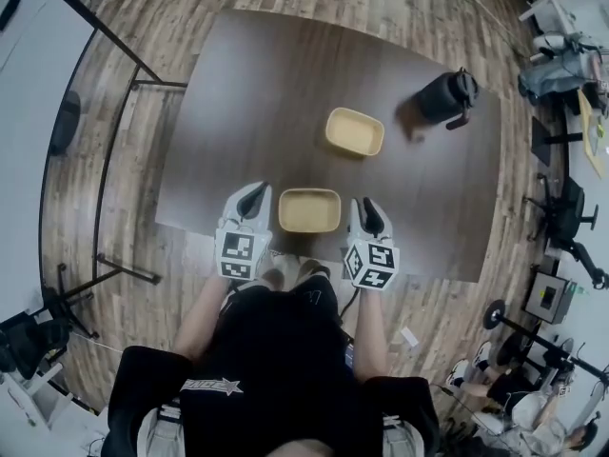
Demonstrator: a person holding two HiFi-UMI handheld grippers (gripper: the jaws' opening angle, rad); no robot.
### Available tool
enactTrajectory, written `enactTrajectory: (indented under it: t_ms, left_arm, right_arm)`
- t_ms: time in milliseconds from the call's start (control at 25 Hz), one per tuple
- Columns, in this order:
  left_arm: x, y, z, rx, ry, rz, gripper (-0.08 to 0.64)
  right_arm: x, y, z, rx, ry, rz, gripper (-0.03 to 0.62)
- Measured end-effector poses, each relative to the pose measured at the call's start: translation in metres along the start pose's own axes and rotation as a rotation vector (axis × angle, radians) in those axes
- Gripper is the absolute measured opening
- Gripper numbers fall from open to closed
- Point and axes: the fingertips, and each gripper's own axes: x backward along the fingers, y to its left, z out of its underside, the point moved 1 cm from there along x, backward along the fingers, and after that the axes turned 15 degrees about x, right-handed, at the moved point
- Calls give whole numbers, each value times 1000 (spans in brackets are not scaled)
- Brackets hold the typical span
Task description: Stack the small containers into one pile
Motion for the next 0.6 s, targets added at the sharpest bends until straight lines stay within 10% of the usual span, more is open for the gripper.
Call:
enactTrajectory:
  t_ms: [200,600]
  left_arm:
    - [0,-29,-34,-48,-75,84,9]
    - [-10,-83,-64,-114,-117,196,9]
  right_arm:
    - [36,-19,-28,31,-101,116,8]
    - [72,-47,-44,39,-169,203,6]
